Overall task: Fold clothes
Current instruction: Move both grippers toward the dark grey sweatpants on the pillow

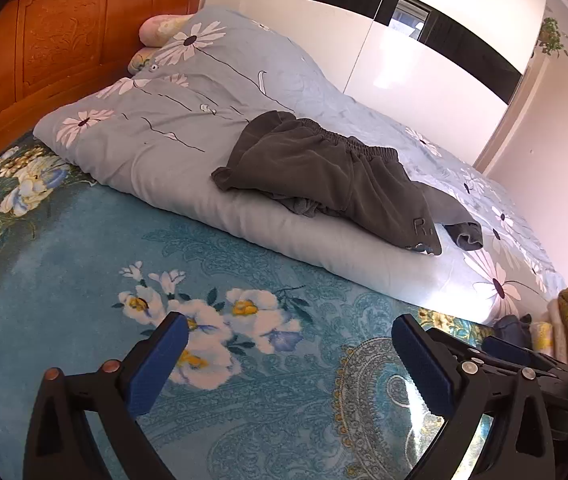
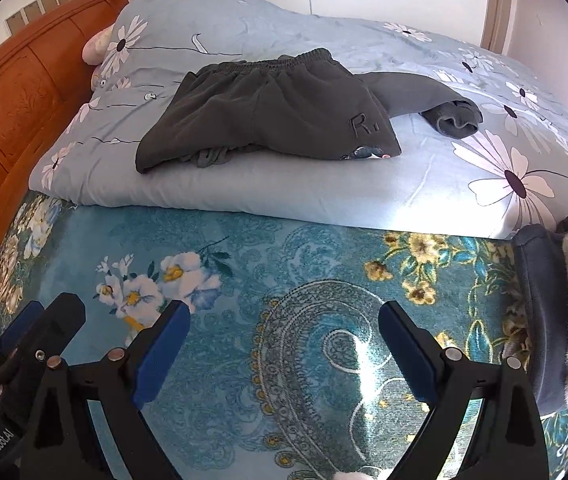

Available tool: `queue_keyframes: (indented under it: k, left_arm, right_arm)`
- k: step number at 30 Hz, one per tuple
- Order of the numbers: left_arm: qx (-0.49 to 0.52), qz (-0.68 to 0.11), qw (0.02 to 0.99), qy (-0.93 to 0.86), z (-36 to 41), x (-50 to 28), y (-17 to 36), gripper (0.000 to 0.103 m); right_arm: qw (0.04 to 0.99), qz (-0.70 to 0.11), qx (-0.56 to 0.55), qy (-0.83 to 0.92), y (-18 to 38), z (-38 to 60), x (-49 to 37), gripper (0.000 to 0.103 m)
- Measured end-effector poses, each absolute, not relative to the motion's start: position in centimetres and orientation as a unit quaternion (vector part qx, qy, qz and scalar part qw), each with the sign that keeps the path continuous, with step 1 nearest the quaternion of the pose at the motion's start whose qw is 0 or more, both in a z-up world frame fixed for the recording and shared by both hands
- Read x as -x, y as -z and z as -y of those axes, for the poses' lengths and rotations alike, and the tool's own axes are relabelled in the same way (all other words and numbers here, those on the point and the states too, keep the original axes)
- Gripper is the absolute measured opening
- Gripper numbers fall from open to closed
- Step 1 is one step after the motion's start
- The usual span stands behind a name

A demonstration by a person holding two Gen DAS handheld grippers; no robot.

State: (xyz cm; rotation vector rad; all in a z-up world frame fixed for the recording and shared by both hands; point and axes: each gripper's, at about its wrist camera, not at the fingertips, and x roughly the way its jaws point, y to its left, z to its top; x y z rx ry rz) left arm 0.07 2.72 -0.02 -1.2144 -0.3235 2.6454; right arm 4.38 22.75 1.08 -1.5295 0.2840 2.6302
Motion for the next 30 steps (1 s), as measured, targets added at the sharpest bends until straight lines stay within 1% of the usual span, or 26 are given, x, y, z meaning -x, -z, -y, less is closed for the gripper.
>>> queue_keyframes:
  k: [16, 30]
  left_arm:
    - [0.427, 0.132, 0.109, -0.888, -2.2, 2.6, 4.7, 0.103]
    - [0.426, 0.151, 0.111, -0.885, -1.1, 6.5, 8.2, 0.103]
  right_arm:
    - [0.055, -0.065, 0.519, -0.850, 2.4, -22.4, -2.2, 0.096]
    - [0.076, -0.066, 0.512, -0.853, 5.3, -21.6, 1.1, 0.096]
